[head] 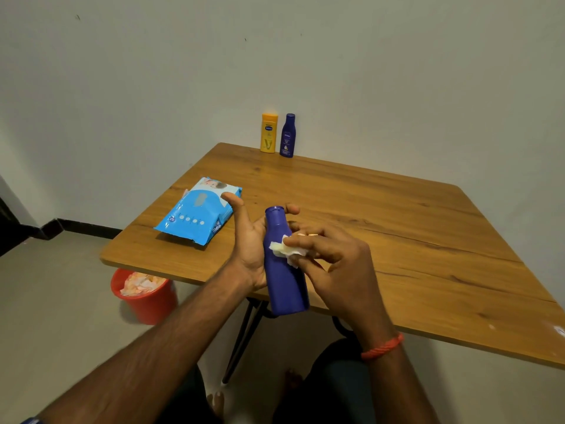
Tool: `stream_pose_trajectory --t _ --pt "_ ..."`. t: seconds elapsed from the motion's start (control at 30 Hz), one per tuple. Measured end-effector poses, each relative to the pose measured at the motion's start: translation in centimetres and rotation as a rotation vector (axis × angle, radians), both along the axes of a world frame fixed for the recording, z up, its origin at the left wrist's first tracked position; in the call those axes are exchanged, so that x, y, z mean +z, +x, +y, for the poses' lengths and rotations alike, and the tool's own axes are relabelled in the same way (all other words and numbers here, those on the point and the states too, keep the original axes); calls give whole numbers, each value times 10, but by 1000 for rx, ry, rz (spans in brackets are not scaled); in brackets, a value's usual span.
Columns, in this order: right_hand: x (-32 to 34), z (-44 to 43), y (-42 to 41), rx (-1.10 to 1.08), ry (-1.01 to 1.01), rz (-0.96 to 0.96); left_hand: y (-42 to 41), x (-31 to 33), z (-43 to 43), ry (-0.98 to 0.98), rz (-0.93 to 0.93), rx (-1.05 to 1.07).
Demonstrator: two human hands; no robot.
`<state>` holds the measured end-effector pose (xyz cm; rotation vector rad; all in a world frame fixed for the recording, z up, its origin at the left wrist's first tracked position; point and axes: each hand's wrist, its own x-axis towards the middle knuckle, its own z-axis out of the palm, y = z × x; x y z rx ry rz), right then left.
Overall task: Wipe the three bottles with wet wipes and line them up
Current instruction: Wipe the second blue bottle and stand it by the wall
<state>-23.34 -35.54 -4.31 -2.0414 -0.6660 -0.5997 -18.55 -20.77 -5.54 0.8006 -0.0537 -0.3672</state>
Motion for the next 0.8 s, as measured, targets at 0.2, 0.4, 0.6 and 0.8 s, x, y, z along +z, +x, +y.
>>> stream_pose_trajectory --t 0.2,0.4,0.6,0.8 --pt "7 20 14 -342 -12 -56 -12 11 -6 35 3 -67" --pt "1 21 14 -390 37 -8 -9 9 -1 114 -12 -15" --pt "-30 3 -12 -68 -83 33 2 3 6 94 -36 23" --pt "-40 -20 -26 164 -82 186 6 -5 2 80 54 46"
